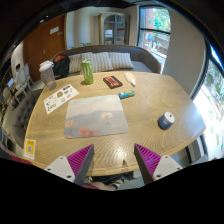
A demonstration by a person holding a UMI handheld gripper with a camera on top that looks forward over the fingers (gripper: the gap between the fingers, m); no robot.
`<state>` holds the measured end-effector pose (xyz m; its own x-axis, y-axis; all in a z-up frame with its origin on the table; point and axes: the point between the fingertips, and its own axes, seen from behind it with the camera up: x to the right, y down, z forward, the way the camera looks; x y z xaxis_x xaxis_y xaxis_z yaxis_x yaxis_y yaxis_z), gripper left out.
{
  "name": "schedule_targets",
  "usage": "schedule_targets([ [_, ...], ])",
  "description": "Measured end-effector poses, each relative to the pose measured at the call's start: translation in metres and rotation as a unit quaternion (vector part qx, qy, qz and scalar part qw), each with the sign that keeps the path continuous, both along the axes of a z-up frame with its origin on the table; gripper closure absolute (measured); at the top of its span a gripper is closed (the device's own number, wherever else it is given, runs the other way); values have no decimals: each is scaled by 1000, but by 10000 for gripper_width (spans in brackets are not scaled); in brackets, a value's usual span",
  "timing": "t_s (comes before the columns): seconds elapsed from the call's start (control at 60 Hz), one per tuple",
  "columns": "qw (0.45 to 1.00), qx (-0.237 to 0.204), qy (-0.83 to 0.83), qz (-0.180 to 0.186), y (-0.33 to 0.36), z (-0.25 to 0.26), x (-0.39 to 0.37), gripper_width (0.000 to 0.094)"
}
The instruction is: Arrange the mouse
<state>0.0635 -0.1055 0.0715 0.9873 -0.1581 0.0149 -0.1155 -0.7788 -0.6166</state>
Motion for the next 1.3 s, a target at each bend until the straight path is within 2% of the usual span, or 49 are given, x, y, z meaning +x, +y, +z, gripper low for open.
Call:
schedule_targets([
  [0.183, 999, 6, -2, -40, 3, -12, 54, 107],
  [0.267, 999, 14, -10, -47, 9, -25, 95, 108],
  [0.417, 998, 10, -64, -9, 19, -60, 196, 109],
  [0.517, 999, 19, -32, -6, 40, -83, 233, 112],
  [0.567, 1000, 18, -10, 0, 46, -95, 240, 112],
  [0.65, 999, 45, 21, 14, 63, -92, 245, 115],
  [0.717, 998, 44, 16, 37, 74, -94, 248, 107],
  [0.85, 997, 55, 17, 56, 101, -93, 246, 107],
  [0.983, 996, 68, 14, 57, 125, -91, 240, 117],
  [1.05, 995, 85, 11, 54, 134, -89, 237, 180],
  [1.133, 992, 109, 7, 55, 144, -89, 232, 386],
  [1.183, 993, 110, 7, 49, 144, -91, 231, 413],
  [1.3, 997, 68, 14, 34, 145, -91, 232, 488],
])
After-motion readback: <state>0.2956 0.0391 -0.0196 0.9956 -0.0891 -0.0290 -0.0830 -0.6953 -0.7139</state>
